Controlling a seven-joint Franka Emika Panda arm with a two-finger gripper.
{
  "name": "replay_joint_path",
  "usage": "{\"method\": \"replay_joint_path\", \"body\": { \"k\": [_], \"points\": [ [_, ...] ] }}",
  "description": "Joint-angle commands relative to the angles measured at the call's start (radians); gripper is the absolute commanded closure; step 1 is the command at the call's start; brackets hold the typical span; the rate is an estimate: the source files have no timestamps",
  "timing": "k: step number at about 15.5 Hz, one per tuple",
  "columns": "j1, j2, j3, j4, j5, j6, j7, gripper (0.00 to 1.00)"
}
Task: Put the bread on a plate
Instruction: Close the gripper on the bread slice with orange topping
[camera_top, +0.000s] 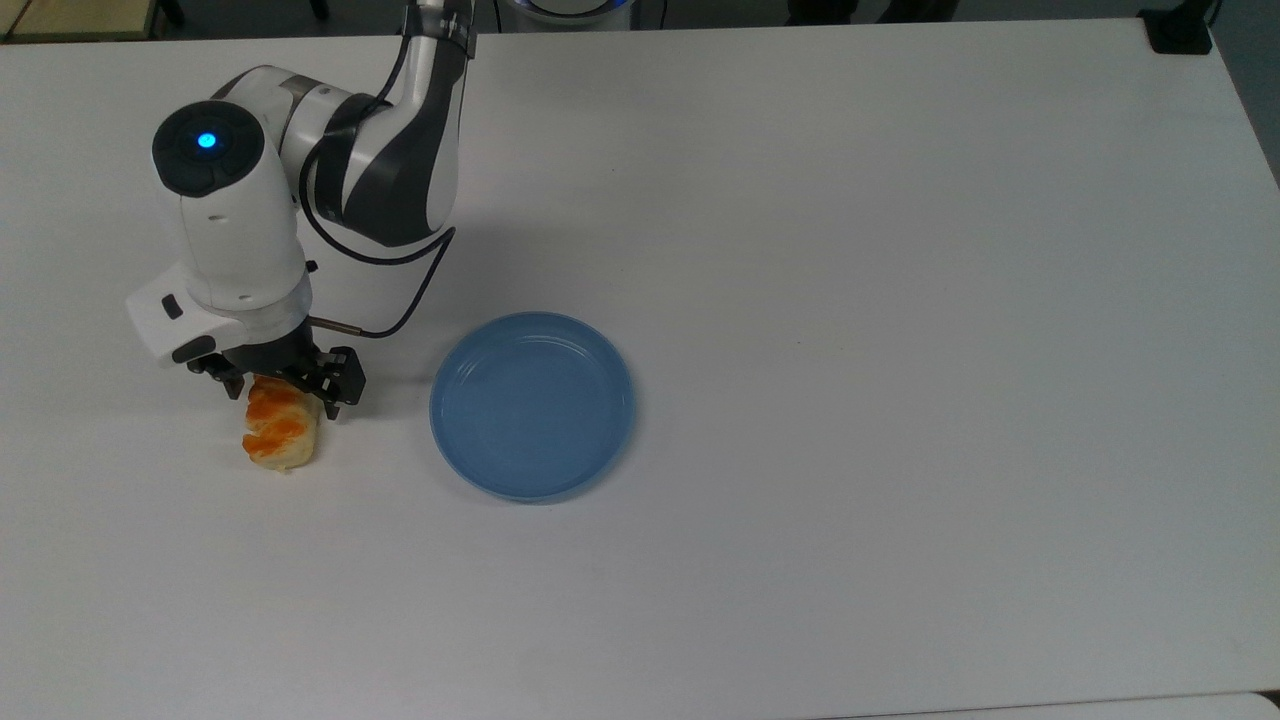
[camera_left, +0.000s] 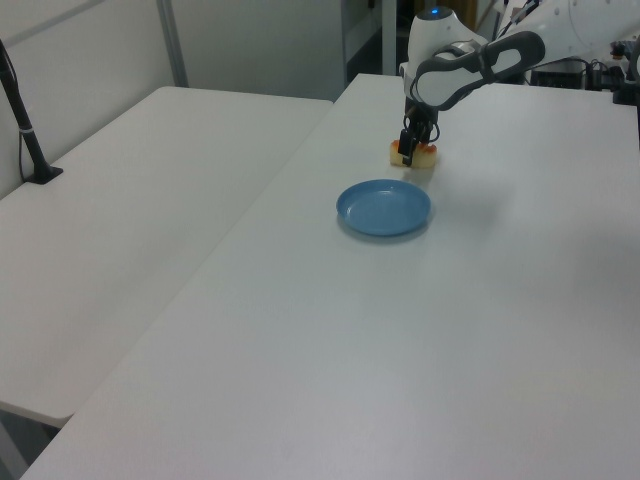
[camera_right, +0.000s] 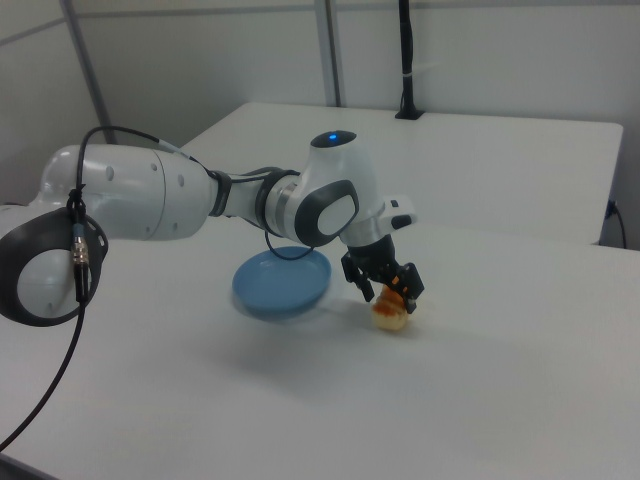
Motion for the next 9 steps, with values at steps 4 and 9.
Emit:
{"method": "replay_joint_path", "body": {
  "k": [4,9],
  "points": [
    [-0.003,0.029,-0.009,0.010,0.023,0.011,-0.047,0.07],
    [-0.004,0.027,-0.009,0.012,0.026,0.010,-0.081,0.58]
  ]
}}
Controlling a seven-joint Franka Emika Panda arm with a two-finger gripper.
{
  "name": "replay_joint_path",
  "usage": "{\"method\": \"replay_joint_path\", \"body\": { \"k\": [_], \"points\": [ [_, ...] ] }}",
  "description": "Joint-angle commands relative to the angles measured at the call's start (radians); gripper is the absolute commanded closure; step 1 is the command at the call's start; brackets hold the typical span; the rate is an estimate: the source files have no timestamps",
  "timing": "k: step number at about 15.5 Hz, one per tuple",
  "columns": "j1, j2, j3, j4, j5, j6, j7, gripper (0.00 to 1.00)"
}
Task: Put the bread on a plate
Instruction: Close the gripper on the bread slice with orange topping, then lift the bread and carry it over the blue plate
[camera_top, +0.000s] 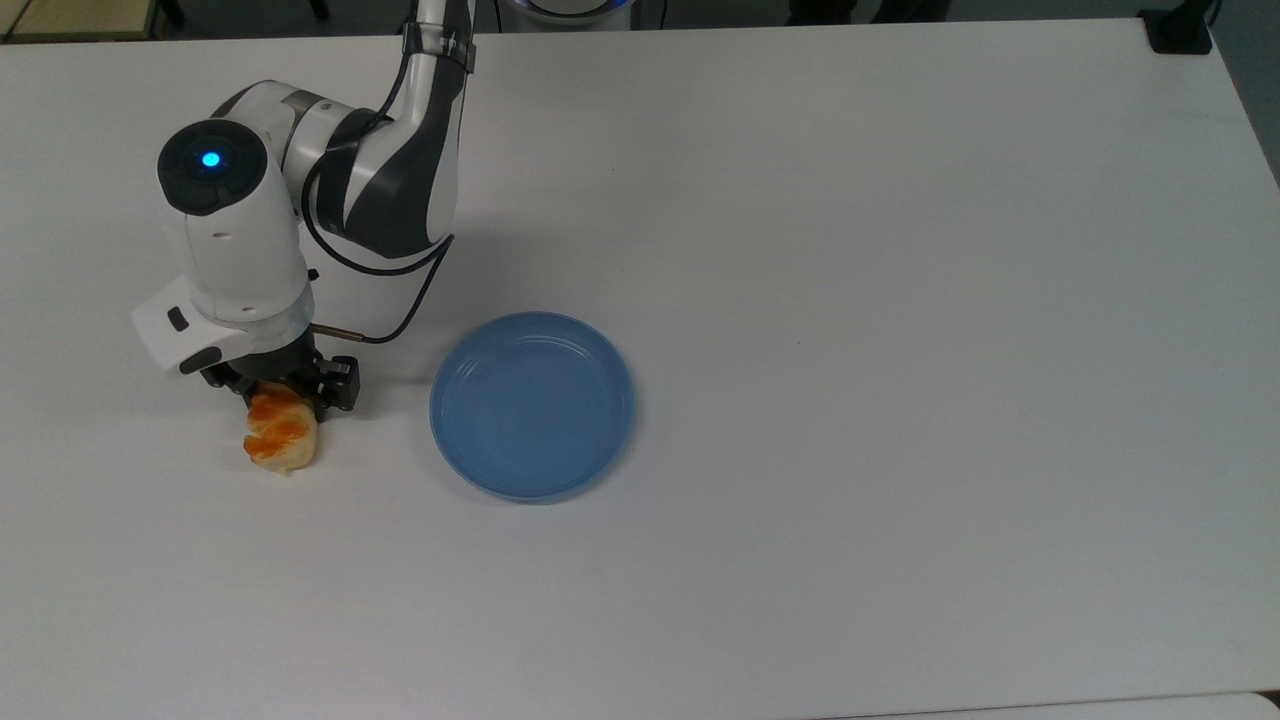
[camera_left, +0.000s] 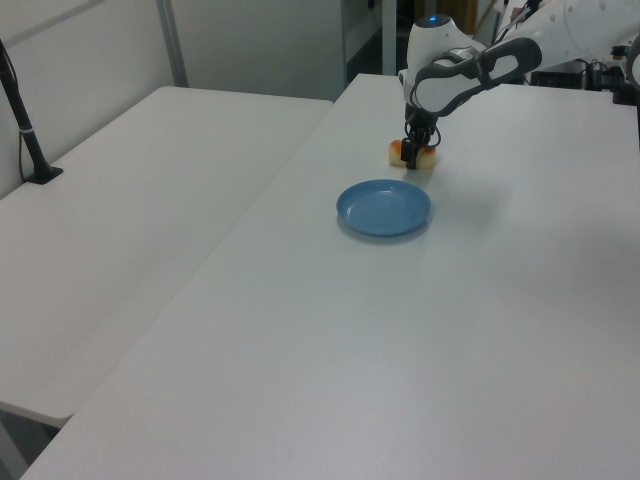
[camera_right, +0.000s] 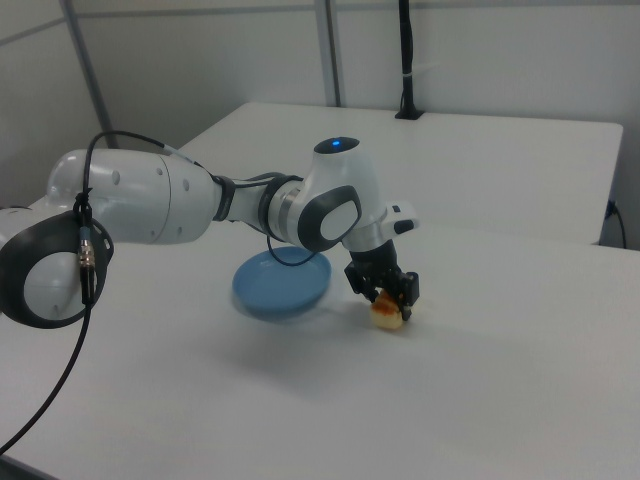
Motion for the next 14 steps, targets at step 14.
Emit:
{"method": "replay_joint_path", "body": {
  "k": [14],
  "points": [
    [0.109,-0.145,0.004,0.031,0.118,-0.160,0.010,0.58]
  ]
}}
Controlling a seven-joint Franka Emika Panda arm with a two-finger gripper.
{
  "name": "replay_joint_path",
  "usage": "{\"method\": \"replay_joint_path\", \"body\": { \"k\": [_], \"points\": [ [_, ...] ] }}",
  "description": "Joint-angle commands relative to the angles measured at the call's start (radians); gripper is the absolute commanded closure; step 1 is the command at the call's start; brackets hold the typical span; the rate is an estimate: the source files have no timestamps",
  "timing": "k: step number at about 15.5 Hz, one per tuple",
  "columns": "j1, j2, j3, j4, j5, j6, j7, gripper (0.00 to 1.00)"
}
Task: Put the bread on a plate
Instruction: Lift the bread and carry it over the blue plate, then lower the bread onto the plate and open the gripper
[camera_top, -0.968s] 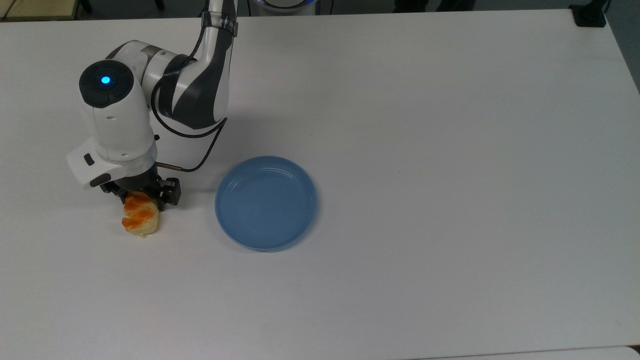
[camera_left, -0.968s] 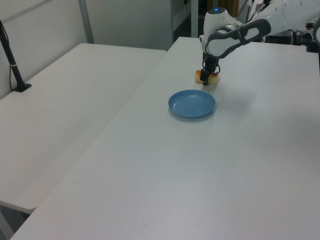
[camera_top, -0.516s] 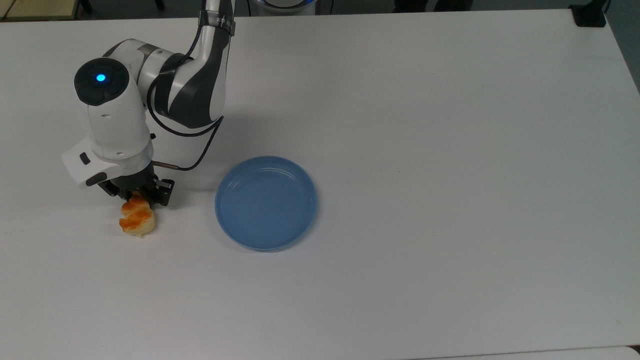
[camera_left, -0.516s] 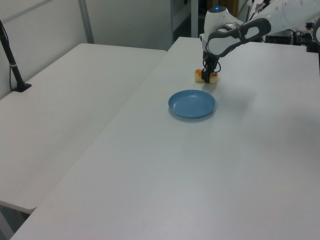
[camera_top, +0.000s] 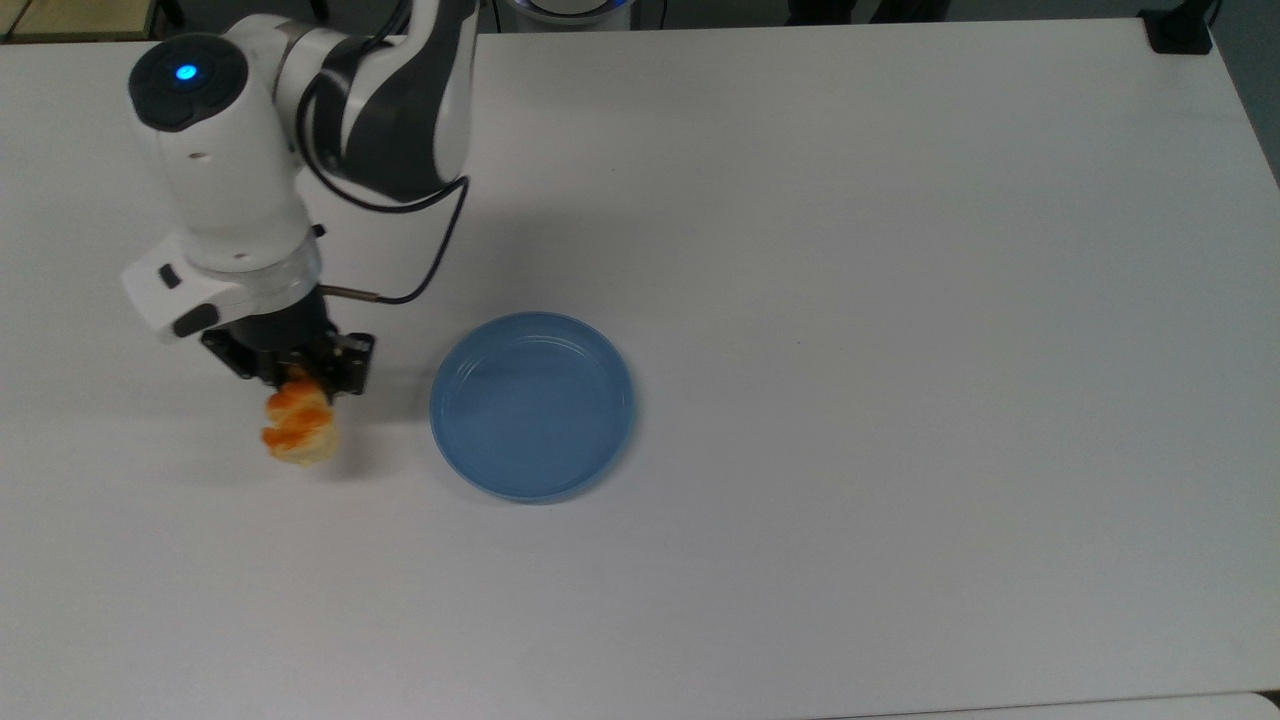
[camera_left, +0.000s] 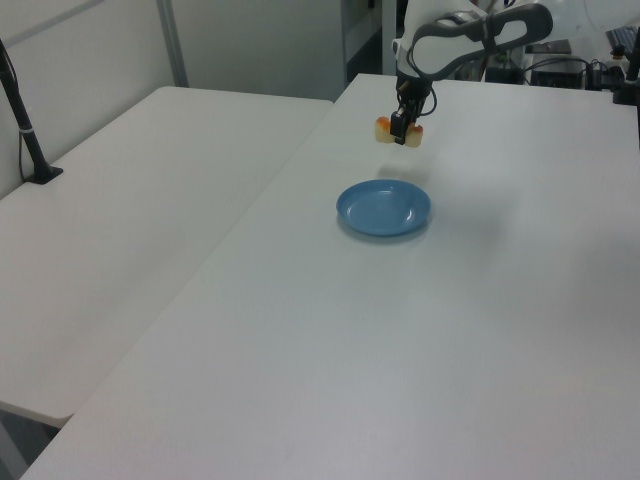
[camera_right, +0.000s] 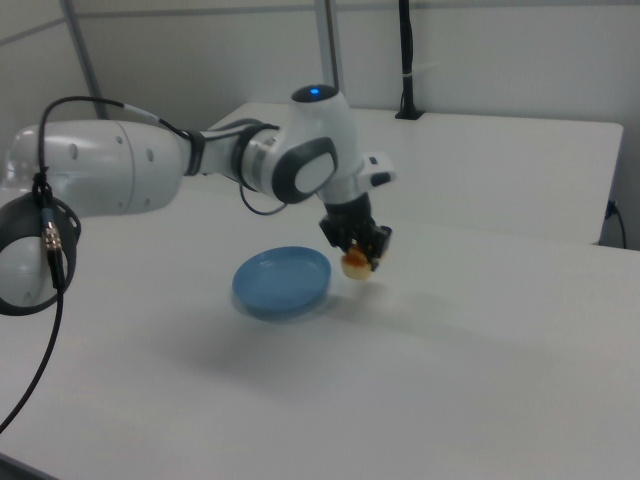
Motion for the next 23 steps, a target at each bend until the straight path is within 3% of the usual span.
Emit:
{"method": "replay_joint_path", "body": {
  "k": [1,10,15,21,23],
  "points": [
    [0.085,-0.045,-0.004,-0.004,0.024,-0.078,0.058,0.57],
    [0.275,-0.020,-0.002,-0.016,0.009,-0.085,0.216,0.57],
    [0.307,-0.017,-0.004,-0.074,-0.008,-0.076,0.217,0.56],
    [0.295,-0.017,-0.018,-0.088,-0.056,-0.076,0.196,0.47],
    [0.284,-0.015,-0.016,-0.091,-0.086,-0.075,0.197,0.34]
  ]
}}
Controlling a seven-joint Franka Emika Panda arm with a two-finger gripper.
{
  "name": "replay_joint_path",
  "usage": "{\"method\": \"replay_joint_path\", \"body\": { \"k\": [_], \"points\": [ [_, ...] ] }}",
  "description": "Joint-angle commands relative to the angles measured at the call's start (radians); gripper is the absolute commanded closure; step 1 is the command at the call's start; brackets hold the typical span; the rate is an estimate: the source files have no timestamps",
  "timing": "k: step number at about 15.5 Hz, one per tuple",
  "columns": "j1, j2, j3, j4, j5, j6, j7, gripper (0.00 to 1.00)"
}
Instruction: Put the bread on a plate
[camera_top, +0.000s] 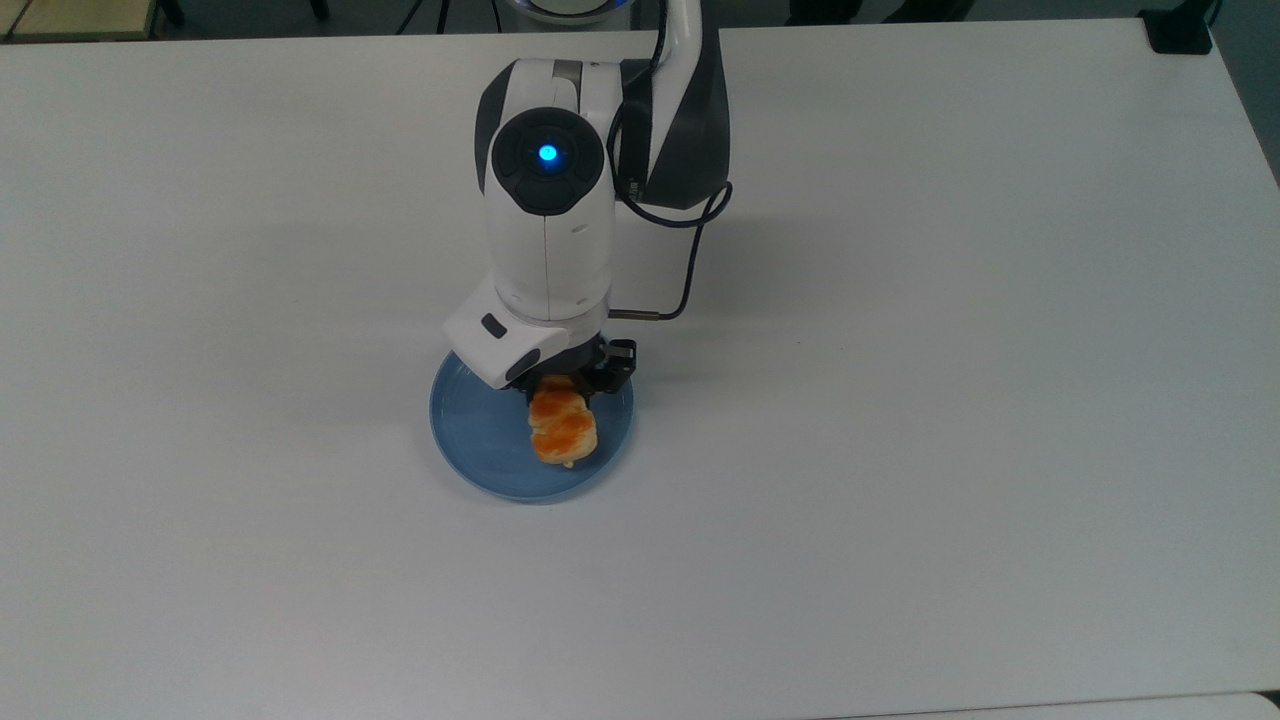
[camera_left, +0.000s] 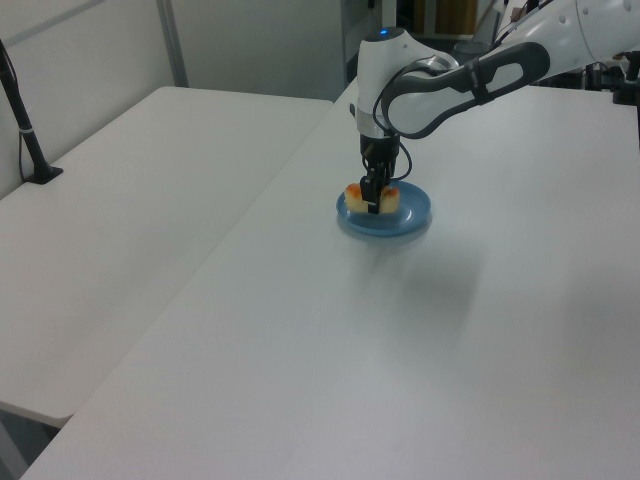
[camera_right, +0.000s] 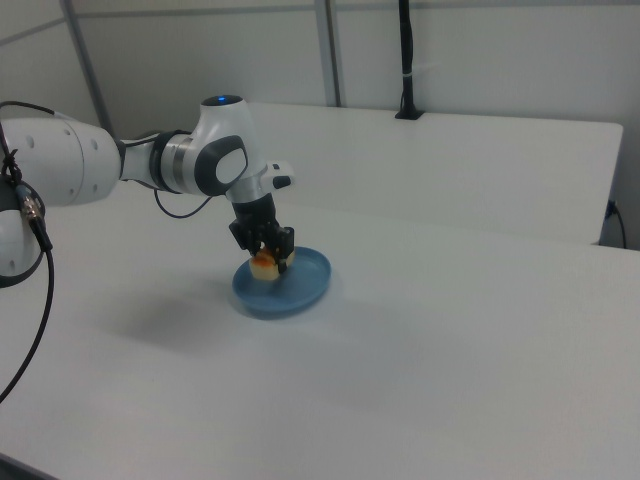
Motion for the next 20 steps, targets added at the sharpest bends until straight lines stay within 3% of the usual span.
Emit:
{"method": "replay_joint_path", "body": {
  "k": [1,3,9,14,20],
  "points": [
    [-0.005,-0.017,-0.008,-0.035,-0.053,-0.004,-0.005,0.21],
    [-0.005,-0.014,-0.009,-0.038,-0.053,-0.004,-0.003,0.00],
    [-0.002,-0.023,-0.009,-0.030,-0.061,-0.016,0.010,0.00],
    [-0.011,-0.128,0.007,-0.036,-0.059,-0.096,0.041,0.00],
    [-0.100,-0.361,0.116,-0.092,-0.061,-0.231,0.055,0.00]
  ]
}}
